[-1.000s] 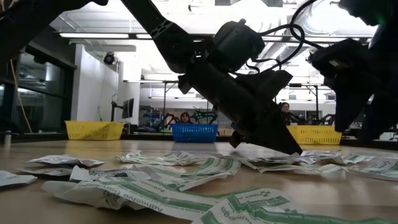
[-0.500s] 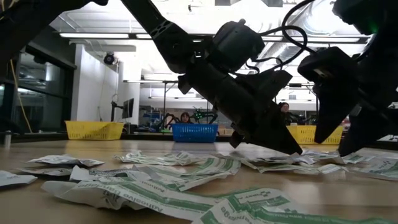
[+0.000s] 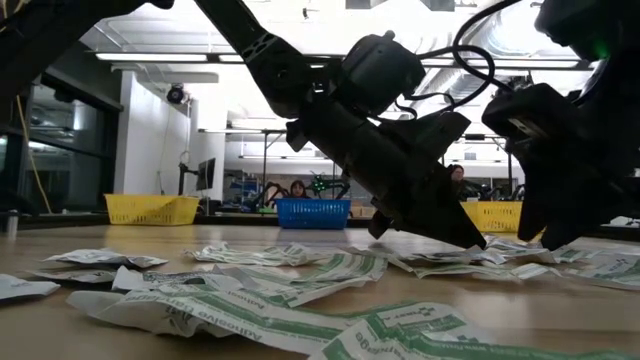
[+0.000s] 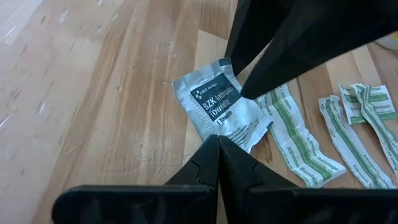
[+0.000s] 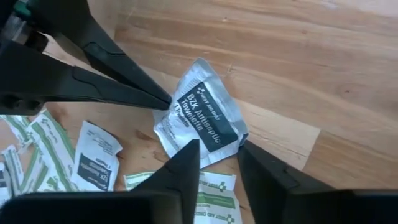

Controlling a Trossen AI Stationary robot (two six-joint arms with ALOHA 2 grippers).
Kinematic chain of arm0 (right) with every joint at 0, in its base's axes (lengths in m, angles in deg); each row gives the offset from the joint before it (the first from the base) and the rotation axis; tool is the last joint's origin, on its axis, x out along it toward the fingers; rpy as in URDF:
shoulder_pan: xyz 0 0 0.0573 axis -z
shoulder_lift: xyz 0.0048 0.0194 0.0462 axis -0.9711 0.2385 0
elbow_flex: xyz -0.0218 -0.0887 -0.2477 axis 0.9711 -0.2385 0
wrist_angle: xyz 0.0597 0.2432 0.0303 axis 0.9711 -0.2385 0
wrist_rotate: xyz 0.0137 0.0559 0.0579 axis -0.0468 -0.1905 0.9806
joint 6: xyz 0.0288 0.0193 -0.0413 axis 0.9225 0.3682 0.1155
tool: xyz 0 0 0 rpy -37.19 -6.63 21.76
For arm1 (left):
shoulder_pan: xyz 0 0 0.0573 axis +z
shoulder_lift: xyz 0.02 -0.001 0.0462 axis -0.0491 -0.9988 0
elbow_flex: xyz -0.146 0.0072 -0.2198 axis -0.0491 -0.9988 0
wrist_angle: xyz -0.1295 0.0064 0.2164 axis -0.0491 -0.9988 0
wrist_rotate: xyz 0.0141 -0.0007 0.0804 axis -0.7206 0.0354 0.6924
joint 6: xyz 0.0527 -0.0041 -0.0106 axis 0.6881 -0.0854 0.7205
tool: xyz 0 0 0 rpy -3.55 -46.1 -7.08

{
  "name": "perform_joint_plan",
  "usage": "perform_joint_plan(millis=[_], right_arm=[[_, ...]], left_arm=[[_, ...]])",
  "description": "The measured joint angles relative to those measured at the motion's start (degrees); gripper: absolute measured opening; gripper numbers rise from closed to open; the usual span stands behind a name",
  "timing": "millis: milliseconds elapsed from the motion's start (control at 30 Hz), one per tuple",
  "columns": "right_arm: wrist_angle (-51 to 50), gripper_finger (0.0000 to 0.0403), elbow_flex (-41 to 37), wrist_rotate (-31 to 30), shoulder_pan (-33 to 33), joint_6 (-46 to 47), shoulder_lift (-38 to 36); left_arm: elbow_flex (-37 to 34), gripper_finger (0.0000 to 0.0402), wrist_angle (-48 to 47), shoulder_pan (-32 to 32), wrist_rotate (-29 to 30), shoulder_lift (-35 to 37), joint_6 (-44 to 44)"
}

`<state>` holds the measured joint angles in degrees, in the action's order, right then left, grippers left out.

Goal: Pick & Place First Aid Supplies
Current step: Put the gray towelette pack into the left yellow bin

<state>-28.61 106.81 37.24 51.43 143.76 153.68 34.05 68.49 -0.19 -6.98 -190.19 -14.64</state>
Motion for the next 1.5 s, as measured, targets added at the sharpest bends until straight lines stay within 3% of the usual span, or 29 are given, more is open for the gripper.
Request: perform_joint_plan(millis=[367,1067,1333,1500], right_arm=[[-1.33,0.0005,-0.05,0.05,0.0,-1.92,0.06],[-10.19,0.0,-0.15,-0.76,0.07,-3.89,-9.09],[-11.39,0.0001,-0.13,-0.78,0.07,-3.87,-9.22],[-11.56,0.0035,-0.13,-0.8,0.07,-3.34,-9.22]], left_arm=[[0.0,0.0,0.0,0.0,-0.02,0.0,-0.04],[-0.13,0.0001,1.8,-0.01,-0.16,-0.02,-1.57],[1.79,0.0011,0.28,-0.04,0.28,-0.09,-1.86],[1.84,0.0011,-0.2,-0.04,0.8,-0.07,-2.0]])
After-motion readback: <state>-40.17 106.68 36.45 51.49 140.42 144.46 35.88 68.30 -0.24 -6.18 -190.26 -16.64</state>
